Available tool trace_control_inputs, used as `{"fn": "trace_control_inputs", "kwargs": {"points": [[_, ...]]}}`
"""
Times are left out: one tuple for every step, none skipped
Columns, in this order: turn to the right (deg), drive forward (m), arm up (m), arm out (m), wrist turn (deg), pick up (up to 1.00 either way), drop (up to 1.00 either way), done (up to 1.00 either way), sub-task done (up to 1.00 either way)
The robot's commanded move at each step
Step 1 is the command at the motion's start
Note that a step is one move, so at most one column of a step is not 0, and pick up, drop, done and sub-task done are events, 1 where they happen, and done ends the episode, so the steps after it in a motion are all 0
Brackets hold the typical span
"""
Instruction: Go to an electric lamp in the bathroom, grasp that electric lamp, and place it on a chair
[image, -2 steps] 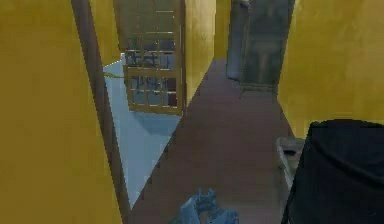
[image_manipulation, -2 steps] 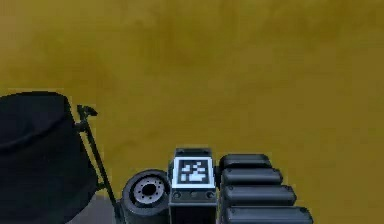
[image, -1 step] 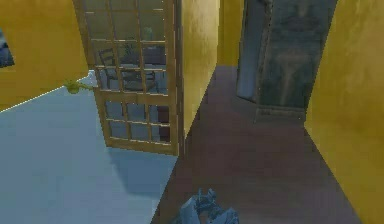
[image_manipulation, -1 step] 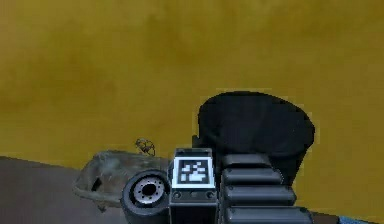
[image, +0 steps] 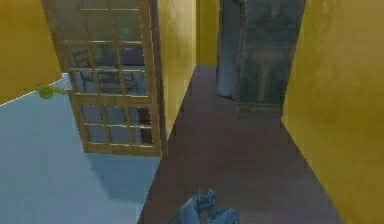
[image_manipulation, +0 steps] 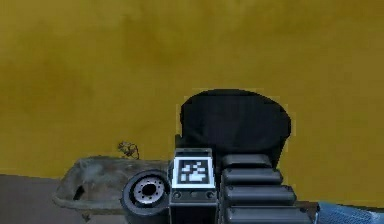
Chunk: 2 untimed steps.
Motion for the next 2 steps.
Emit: {"fn": "trace_control_inputs", "kwargs": {"points": [[0.0, 0.15, 0.0, 0.0, 0.0, 0.0, 0.0, 0.0, 0.0], [-45.0, 0.0, 0.0, 0.0, 0.0, 0.0, 0.0, 0.0, 0.0]]}}
